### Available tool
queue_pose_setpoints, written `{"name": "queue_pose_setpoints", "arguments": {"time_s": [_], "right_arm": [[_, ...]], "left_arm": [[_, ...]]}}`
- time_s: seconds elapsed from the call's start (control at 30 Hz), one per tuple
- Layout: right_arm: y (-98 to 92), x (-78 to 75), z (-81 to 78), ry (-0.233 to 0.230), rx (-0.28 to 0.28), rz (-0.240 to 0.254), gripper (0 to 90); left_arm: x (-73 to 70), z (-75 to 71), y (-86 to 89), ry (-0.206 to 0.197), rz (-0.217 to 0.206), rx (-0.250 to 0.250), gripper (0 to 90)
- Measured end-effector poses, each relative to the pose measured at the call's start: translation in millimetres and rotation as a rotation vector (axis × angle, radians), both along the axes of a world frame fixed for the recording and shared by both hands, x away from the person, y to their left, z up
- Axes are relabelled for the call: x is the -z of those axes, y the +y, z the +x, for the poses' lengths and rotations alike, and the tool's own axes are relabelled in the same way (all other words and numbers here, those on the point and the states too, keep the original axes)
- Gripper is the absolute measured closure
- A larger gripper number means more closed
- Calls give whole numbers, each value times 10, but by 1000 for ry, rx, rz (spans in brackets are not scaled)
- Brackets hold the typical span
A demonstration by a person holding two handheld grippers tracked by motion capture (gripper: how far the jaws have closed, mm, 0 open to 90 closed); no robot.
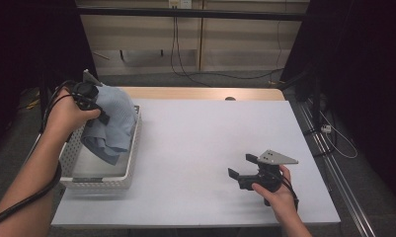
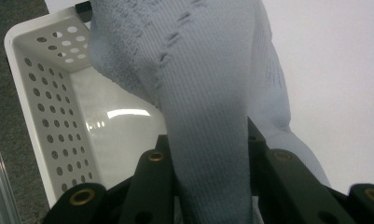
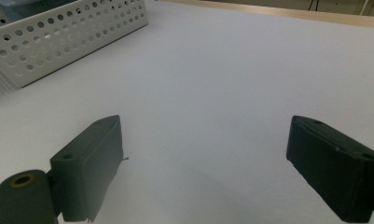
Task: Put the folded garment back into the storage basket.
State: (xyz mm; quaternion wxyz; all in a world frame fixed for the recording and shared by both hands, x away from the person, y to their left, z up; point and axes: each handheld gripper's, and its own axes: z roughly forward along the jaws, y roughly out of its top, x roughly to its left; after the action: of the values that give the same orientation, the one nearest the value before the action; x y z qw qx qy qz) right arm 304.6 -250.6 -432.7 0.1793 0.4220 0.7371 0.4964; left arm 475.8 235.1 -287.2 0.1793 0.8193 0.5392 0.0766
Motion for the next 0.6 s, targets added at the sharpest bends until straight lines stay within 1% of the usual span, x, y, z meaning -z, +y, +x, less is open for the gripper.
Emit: {"name": "queue_pose_setpoints", "arguments": {"time_s": [0.13, 0.17, 0.2, 0.23, 0.3, 0.33, 0.43, 0.6], "right_arm": [[2, -5, -2, -3, -1, 0, 101], [3, -5, -2, -4, -2, 0, 101], [5, -6, -2, -4, -3, -2, 101], [6, -5, -2, -4, -3, -3, 101], [5, -5, -3, -4, -1, -1, 101], [4, -5, -3, -4, 0, -1, 101], [2, -7, -5, -2, 2, -1, 101], [8, -7, -3, -6, 1, -3, 100]], "left_arm": [[13, -18, -3, 6, 10, 16, 728], [21, -27, -7, 7, 8, 7, 728], [26, -29, 0, 9, 8, 12, 728], [35, -36, -1, 8, 5, 5, 728], [41, -43, 12, 9, 13, 17, 728], [51, -53, 9, 7, 4, 5, 728], [55, -67, 16, 8, 11, 19, 728], [78, -92, 21, 8, -1, 17, 728]]}}
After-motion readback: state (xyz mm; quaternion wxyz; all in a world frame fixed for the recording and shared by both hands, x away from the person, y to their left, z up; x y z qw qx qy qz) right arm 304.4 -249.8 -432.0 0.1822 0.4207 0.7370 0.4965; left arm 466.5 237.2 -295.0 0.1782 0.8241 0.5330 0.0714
